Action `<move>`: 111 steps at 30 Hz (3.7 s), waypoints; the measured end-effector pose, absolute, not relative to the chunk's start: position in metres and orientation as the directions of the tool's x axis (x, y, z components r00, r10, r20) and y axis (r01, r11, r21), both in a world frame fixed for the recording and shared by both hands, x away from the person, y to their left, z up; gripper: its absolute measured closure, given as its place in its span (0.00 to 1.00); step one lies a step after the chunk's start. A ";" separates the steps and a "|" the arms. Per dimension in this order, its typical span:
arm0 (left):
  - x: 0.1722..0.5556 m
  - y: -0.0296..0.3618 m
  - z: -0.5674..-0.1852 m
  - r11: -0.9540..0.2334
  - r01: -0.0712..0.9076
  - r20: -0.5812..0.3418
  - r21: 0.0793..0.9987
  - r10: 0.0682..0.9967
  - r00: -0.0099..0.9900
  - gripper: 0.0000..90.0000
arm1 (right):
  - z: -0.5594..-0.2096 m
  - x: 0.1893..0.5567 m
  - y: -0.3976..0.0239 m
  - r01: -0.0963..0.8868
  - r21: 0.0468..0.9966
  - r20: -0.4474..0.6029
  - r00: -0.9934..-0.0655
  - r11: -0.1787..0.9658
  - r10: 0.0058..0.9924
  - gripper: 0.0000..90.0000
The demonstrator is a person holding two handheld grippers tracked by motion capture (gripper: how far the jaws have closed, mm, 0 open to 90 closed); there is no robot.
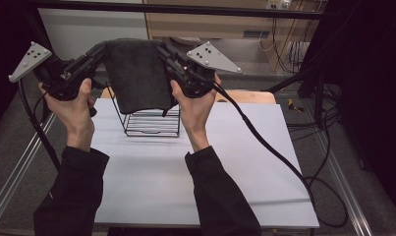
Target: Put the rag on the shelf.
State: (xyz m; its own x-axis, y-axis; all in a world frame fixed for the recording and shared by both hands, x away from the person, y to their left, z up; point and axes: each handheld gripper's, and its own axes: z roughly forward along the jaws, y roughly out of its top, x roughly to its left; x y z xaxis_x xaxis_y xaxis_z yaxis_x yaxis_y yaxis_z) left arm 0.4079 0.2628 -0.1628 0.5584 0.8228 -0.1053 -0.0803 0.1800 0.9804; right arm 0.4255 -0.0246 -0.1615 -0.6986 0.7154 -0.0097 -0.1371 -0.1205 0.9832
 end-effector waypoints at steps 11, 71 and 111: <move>0.423 0.268 -0.142 0.193 -0.092 -0.113 0.977 0.829 0.548 0.90 | -0.138 0.441 -0.017 -0.148 0.982 -0.014 -0.689 -0.122 0.724 0.90; 0.508 0.277 -0.133 0.129 -0.038 -0.093 0.991 0.859 0.503 0.90 | -0.132 0.524 0.001 -0.095 0.993 -0.017 -0.672 -0.063 0.740 0.90; 0.484 0.290 -0.185 0.029 0.039 -0.045 0.999 0.836 0.546 0.90 | -0.182 0.505 -0.001 -0.002 1.000 -0.015 -0.712 0.019 0.702 0.89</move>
State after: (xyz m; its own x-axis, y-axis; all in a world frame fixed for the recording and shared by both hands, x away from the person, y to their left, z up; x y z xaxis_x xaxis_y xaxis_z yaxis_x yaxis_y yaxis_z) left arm 0.4837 0.2904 -0.1849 0.5464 0.8363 -0.0453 0.0390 0.0287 0.9988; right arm 0.5049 -0.0011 -0.1824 -0.7118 0.7022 -0.0147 -0.0023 0.0186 0.9998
